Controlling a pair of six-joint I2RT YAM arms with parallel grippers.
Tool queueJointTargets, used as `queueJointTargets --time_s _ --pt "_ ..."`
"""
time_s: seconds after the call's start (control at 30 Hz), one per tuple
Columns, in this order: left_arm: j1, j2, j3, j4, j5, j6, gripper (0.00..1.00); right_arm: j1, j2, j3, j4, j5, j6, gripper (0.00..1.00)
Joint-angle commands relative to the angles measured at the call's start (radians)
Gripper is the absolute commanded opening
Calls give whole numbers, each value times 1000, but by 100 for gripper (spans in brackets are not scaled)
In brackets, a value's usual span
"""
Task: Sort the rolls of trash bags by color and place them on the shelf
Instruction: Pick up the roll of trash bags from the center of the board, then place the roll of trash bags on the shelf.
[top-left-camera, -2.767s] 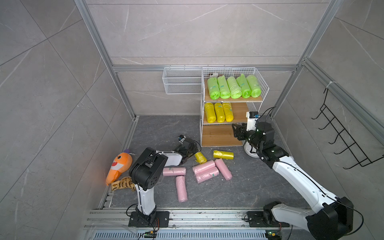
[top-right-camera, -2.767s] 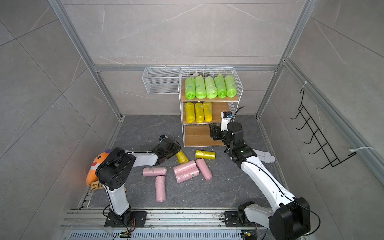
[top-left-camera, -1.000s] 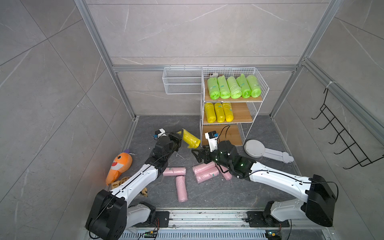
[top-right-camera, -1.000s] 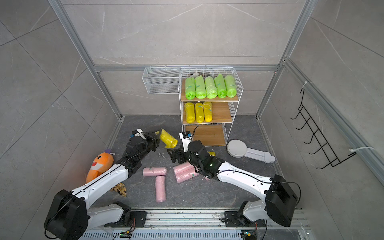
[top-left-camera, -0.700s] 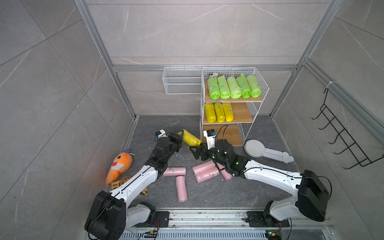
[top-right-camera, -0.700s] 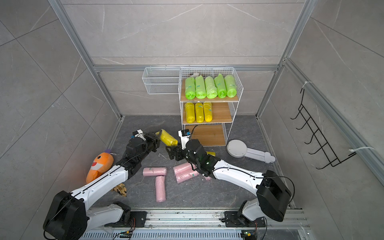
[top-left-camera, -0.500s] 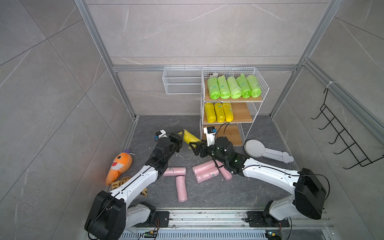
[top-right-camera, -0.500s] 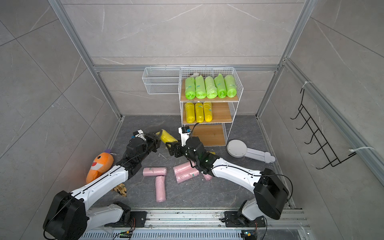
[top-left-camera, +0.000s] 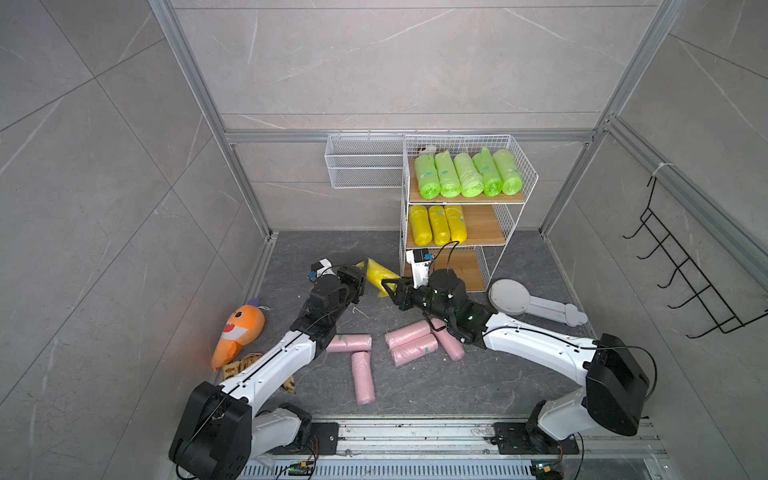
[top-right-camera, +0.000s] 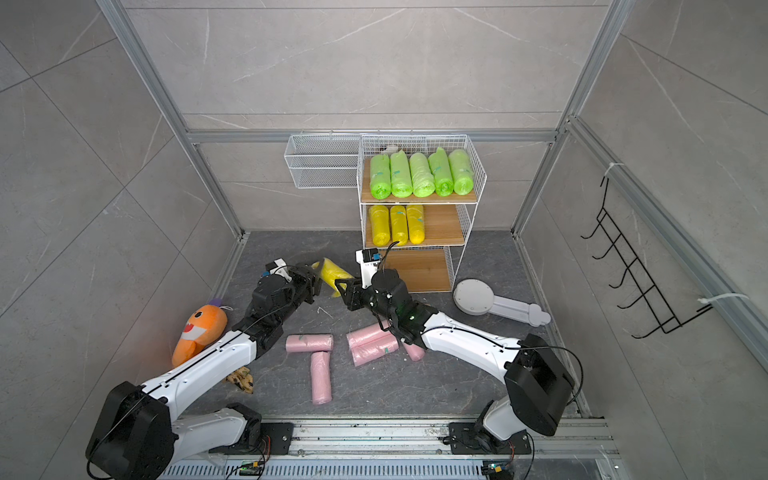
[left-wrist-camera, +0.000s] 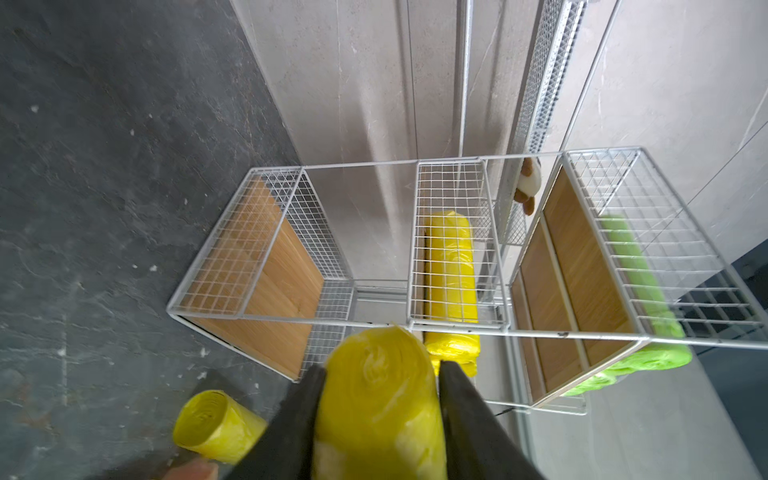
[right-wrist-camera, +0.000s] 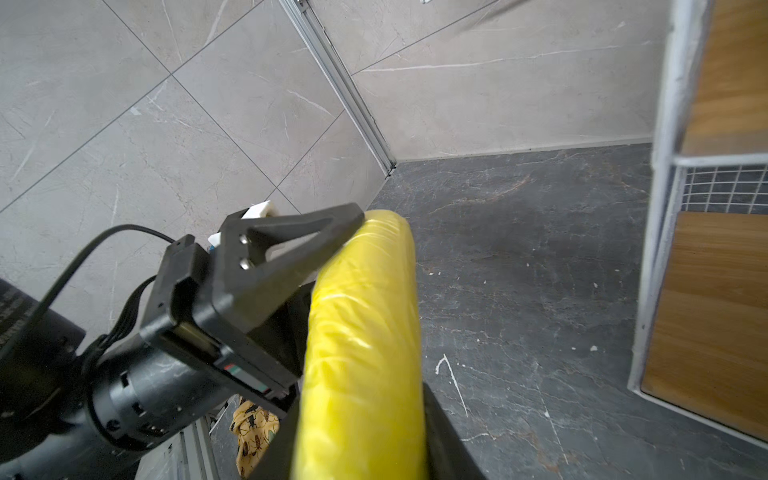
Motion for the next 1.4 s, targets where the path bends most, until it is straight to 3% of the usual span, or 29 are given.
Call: queueJointTargets --time_s 0.0,0.13,0.27,0.4,0.7,0.9,1.37 --pt "-5 -35 21 25 -2 56 63 -36 -72 -7 -21 -4 3 32" --pt "-5 -47 37 -43 -32 156 71 -100 -158 -38 -112 -53 -10 32" --pt "-3 -48 39 -78 -37 249 73 -197 -270 -58 -244 -145 -28 31" --pt "-3 -30 66 -114 -7 325 73 -240 -357 -11 -431 -159 -121 31" --pt "-3 27 101 -114 58 355 74 -313 -455 121 -680 -83 -230 31" --pt "-3 52 108 -106 89 357 74 -349 -483 220 -817 35 -294 31" --pt "-5 77 119 -95 121 351 74 -437 -423 303 -810 237 -366 30"
